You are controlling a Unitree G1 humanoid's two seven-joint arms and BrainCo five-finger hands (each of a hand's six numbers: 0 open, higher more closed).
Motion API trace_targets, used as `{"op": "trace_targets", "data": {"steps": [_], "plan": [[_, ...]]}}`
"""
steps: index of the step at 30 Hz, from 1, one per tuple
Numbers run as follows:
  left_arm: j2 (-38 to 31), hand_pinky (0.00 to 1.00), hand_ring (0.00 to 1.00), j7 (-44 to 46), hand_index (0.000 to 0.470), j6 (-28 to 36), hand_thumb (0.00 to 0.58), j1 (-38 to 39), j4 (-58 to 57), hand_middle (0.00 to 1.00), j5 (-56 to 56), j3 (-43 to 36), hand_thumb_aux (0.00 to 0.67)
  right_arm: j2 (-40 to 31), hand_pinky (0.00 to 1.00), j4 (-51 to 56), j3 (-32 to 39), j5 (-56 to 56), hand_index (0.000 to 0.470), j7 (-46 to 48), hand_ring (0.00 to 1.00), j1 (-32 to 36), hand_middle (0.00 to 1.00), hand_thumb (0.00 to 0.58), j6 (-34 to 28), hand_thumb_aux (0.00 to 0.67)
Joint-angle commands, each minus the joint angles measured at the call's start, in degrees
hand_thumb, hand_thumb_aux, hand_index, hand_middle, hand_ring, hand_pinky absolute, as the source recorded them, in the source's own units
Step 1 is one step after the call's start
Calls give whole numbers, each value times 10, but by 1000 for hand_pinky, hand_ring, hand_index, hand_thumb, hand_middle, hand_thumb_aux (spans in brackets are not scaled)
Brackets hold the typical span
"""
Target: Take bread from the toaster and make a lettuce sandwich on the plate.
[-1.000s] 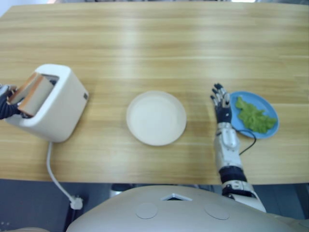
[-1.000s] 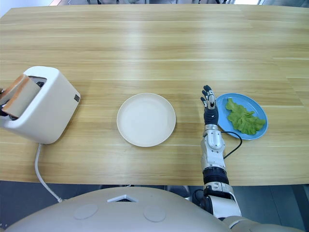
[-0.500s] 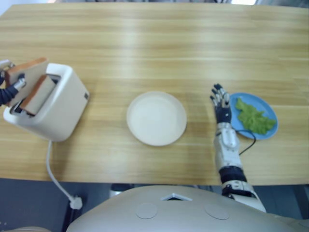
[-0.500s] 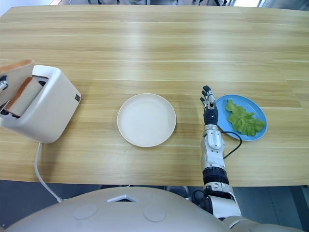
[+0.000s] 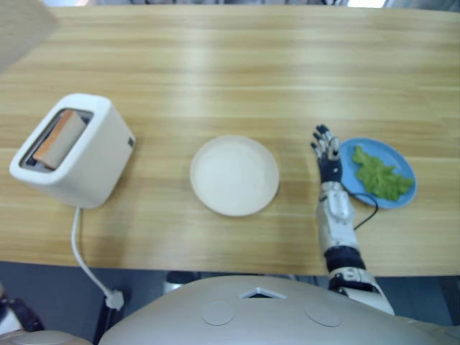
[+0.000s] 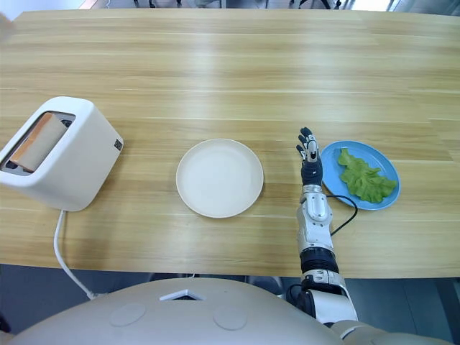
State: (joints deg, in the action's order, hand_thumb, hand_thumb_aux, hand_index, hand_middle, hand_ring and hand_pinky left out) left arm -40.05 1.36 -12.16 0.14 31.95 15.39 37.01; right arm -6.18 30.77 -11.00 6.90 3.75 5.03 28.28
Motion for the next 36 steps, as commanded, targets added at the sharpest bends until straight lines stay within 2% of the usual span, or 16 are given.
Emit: {"op": "trace_targets", "data": {"steps": [1,4,6,10,20,24,31,32,33,34,35,36], "plan": [[85,1000,1000,39,460,62,580,-12,14,1000,47,-186,670,0,0,8,3,-5,0,0,0,3,0,0,-9,0],[162,1000,1000,68,460,86,580,-16,-25,1000,1,-336,670,-1,0,10,2,-6,0,2,0,3,0,0,-9,0],[199,1000,1000,86,460,67,580,-9,-80,1000,-53,-413,670,-2,0,11,3,-6,0,5,0,4,0,0,-10,0],[256,1000,1000,112,460,19,580,-10,-218,1000,-103,-490,670,-4,0,10,1,-7,0,7,0,1,0,0,-12,0],[306,1000,1000,146,460,-71,580,-70,-498,1000,-162,-519,670,-1,0,-1,3,-10,0,5,0,-7,0,0,-18,0],[305,1000,1000,121,460,-117,580,-95,-588,1000,-212,-522,670,0,0,-3,3,-11,0,4,0,-9,0,0,-19,0],[283,1000,1000,60,460,-149,580,-118,-632,1000,-312,-536,670,-1,0,-4,2,-11,0,5,0,-10,0,0,-21,0],[274,1000,1000,43,446,-146,579,-119,-629,1000,-345,-544,649,-1,0,-5,2,-11,0,5,0,-11,0,0,-21,0],[262,1000,1000,18,390,-136,566,-121,-622,1000,-387,-555,568,-1,0,-6,2,-10,0,5,0,-11,0,0,-21,0],[254,0,0,0,78,-130,179,-122,-617,0,-415,-561,113,-1,0,-6,2,-10,0,5,0,-11,0,0,-21,0],[233,0,0,-44,5,-98,14,-127,-601,0,-489,-581,8,-1,0,-6,2,-10,0,5,0,-11,0,0,-20,0],[219,0,0,-76,5,-75,14,-129,-590,0,-542,-595,8,0,0,-6,2,-10,0,5,0,-11,0,0,-20,0]]}}
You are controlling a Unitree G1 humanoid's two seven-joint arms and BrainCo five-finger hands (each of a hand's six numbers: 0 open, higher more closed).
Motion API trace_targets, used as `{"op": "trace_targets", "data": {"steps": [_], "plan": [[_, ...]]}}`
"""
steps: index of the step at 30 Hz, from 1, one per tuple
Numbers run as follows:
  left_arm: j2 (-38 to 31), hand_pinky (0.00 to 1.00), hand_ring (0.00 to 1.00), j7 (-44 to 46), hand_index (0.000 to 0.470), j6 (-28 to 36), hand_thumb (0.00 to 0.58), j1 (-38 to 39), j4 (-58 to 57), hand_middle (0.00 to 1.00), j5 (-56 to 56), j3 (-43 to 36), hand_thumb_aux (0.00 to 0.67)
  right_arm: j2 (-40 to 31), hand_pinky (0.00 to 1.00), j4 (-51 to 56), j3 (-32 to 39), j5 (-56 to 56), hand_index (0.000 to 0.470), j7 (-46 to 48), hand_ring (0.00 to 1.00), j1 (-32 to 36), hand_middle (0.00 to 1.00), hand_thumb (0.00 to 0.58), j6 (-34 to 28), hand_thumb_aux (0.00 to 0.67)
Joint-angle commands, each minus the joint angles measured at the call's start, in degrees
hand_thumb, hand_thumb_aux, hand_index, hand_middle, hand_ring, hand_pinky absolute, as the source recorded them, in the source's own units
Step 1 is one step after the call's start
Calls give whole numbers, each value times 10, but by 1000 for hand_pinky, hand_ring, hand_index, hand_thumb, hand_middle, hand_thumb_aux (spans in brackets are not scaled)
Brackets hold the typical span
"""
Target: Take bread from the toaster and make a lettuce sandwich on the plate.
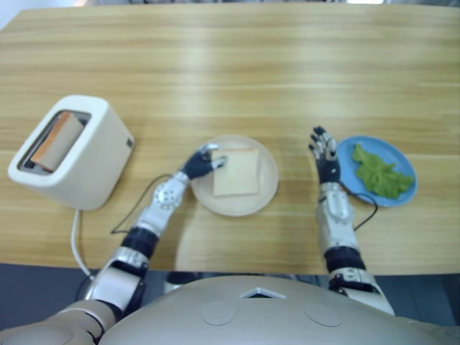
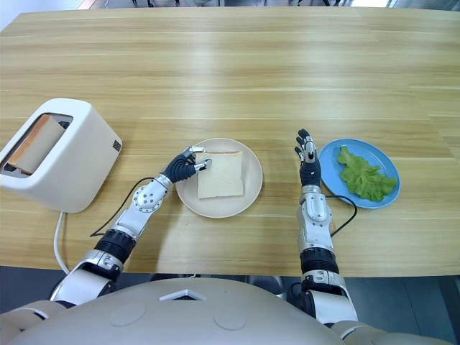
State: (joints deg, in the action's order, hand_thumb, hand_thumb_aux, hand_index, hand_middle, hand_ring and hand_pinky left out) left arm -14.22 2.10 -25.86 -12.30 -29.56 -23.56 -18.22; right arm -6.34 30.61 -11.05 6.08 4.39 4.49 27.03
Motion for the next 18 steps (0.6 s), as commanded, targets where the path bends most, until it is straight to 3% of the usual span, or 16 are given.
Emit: {"op": "trace_targets", "data": {"steps": [1,5,12,15,18], "plan": [[-55,0,0,-117,5,92,14,-5,49,0,-209,-53,8,2,0,-6,3,-2,0,-1,0,-6,0,0,-8,0],[-85,0,0,-165,0,156,0,10,136,0,-302,-61,0,3,0,-10,4,-3,0,-2,0,-9,0,0,-9,0],[-118,0,0,-180,0,191,0,56,275,0,-331,-24,0,2,0,-36,6,-6,0,-1,0,-16,0,0,-10,0],[-131,0,0,-195,0,191,0,79,342,0,-320,15,0,5,0,-107,20,-7,0,11,0,-36,0,0,-13,0],[-124,0,0,-197,0,170,0,103,397,0,-270,49,0,-6,0,-249,38,-6,0,24,0,-65,0,0,-26,0]]}}
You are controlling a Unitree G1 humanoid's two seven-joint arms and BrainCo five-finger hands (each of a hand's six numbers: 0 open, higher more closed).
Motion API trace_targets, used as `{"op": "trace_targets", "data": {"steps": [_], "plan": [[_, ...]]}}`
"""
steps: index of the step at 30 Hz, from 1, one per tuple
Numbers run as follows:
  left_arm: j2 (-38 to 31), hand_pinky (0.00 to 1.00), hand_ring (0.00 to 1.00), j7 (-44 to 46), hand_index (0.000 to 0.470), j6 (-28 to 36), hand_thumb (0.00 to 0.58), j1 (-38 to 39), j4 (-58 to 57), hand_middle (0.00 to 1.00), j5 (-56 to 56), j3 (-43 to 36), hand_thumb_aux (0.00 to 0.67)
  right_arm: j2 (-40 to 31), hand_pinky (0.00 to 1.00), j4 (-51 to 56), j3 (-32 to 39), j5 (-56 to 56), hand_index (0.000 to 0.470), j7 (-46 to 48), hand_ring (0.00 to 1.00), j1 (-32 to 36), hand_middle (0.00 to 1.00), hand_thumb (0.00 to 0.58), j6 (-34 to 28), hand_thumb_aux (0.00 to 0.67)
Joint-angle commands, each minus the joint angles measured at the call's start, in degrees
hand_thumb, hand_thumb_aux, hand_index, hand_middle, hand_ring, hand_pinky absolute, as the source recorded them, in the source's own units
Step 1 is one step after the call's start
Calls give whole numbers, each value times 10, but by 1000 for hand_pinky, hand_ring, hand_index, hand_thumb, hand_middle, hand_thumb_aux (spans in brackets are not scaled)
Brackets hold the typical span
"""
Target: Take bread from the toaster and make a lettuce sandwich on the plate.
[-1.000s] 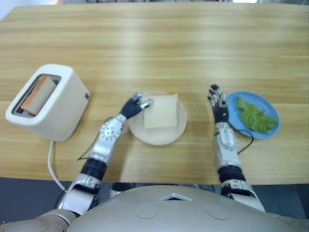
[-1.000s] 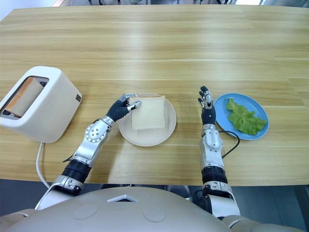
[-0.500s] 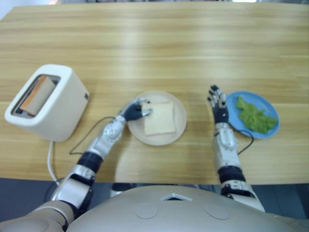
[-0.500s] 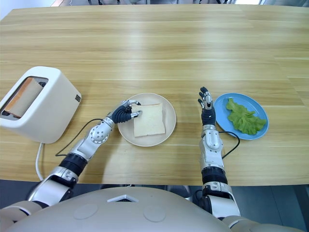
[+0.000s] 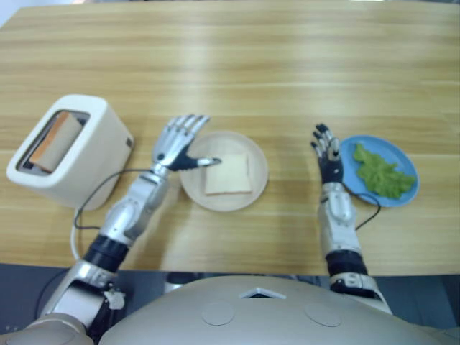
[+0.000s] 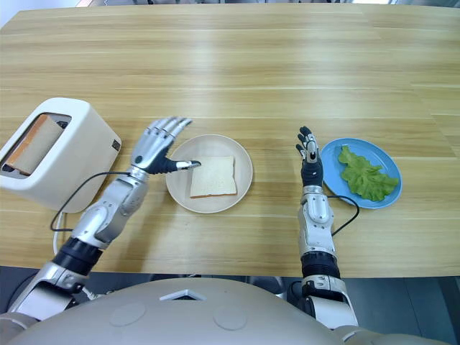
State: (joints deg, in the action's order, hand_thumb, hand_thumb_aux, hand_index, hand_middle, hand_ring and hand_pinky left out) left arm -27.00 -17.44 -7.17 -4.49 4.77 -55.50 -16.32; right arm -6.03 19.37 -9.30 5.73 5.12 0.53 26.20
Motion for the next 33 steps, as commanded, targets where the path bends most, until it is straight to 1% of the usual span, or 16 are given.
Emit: {"op": "trace_targets", "data": {"steps": [1,3,4,6,7,9,12,14,16,20,24,28,33], "plan": [[14,0,0,4,0,-28,0,31,57,0,84,38,0,-17,0,-193,21,4,0,23,0,-35,0,0,-29,0],[43,0,0,25,0,-49,0,41,43,0,172,49,0,-54,0,-295,5,-22,0,28,0,-45,0,0,-47,0],[62,0,0,39,0,-60,0,45,26,0,222,52,0,-82,0,-333,-14,-48,0,28,0,-45,0,0,-54,0],[94,0,0,65,0,-81,0,49,-17,0,300,56,0,-144,0,-365,-60,-115,0,21,0,-44,0,0,-62,0],[109,0,0,75,0,-91,0,51,-39,0,331,58,0,-182,0,-361,-88,-159,0,12,0,-44,0,0,-59,0],[140,0,0,100,0,-108,0,58,-77,0,399,67,0,-261,0,-323,-133,-266,0,-25,0,-45,0,0,-59,0],[171,0,0,126,0,-120,0,63,-117,0,460,83,0,-375,0,-213,-145,-418,0,-108,0,-58,0,0,-64,0],[179,0,0,134,0,-128,0,64,-135,0,474,90,0,-438,0,-127,-120,-493,0,-161,0,-67,0,0,-74,0],[184,0,0,136,0,-133,0,67,-142,0,478,94,0,-477,0,-48,-84,-540,0,-200,0,-68,0,0,-82,0],[191,0,0,136,0,-139,0,72,-142,0,470,95,0,-513,0,94,5,-598,0,-260,0,-52,0,0,-94,0],[197,0,0,136,0,-141,0,77,-139,0,457,91,0,-528,0,187,74,-620,0,-294,0,-30,0,0,-104,0],[199,0,0,135,0,-141,0,80,-138,0,453,91,0,-538,0,227,122,-622,0,-317,0,-22,0,0,-101,0],[201,0,0,134,0,-140,0,85,-136,0,449,93,0,-548,0,228,145,-608,0,-327,0,-38,0,0,-102,0]]}}
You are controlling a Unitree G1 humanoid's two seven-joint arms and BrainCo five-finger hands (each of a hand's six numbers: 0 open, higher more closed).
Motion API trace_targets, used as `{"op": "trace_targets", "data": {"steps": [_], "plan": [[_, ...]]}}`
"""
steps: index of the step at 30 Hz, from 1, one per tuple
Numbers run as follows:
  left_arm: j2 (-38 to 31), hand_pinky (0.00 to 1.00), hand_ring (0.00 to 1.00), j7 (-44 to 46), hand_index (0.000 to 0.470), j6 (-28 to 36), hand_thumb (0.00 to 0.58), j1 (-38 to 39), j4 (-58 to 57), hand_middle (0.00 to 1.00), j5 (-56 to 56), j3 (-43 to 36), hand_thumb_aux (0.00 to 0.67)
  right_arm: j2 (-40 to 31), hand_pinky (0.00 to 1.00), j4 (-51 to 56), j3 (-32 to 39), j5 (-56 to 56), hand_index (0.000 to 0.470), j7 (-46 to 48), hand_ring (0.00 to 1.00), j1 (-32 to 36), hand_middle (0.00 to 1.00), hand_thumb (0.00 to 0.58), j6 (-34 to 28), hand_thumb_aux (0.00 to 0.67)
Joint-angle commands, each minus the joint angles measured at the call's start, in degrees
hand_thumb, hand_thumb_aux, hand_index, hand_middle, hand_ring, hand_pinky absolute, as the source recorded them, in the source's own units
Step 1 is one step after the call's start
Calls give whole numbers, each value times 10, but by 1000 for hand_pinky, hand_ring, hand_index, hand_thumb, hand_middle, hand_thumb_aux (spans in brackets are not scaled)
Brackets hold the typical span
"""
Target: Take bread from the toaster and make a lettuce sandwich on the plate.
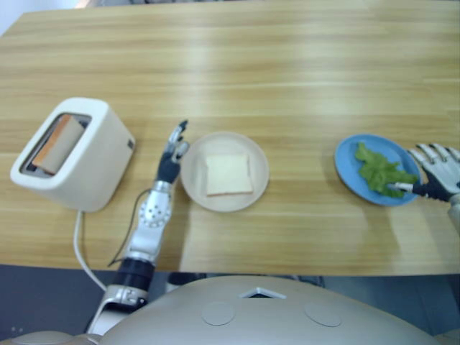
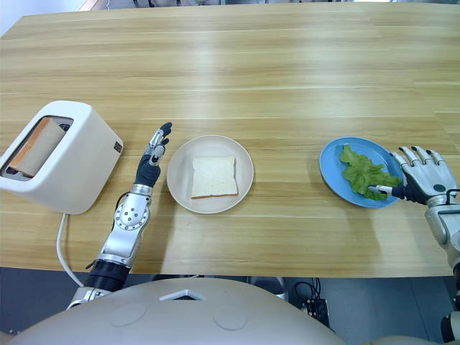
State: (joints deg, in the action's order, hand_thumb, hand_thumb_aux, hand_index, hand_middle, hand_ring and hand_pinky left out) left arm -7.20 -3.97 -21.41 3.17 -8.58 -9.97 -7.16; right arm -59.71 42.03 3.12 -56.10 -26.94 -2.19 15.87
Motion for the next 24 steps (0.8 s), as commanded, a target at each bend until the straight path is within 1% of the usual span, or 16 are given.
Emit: {"op": "trace_targets", "data": {"steps": [1,6,7,8,9,10,11,24], "plan": [[3,0,0,-1,0,2,0,9,-3,0,-8,2,0,-13,0,1,24,13,0,-8,0,-13,0,0,0,0],[7,0,0,-2,0,2,0,13,-1,0,-14,1,0,-17,0,0,36,26,0,-2,0,-14,0,0,-4,0],[8,0,0,-2,0,2,0,13,-2,0,-15,1,0,-16,0,2,38,28,132,0,0,-12,0,285,-4,192],[8,0,0,-2,0,2,0,13,-2,0,-15,1,0,-16,0,2,41,31,292,2,0,-12,0,503,-5,426],[8,0,0,-2,0,2,0,13,-3,0,-16,1,0,-16,0,3,45,34,379,3,0,-11,0,562,-6,552],[8,0,0,-1,0,2,0,14,-3,0,-17,1,0,-16,0,4,48,36,402,5,0,-10,0,571,-7,586],[8,0,0,-1,0,2,0,14,-3,0,-18,1,0,-16,0,4,52,38,460,7,0,-8,0,580,-7,670],[6,0,0,2,0,3,0,18,-5,0,-19,2,0,-8,0,3,78,61,460,26,0,-3,0,580,-4,670]]}}
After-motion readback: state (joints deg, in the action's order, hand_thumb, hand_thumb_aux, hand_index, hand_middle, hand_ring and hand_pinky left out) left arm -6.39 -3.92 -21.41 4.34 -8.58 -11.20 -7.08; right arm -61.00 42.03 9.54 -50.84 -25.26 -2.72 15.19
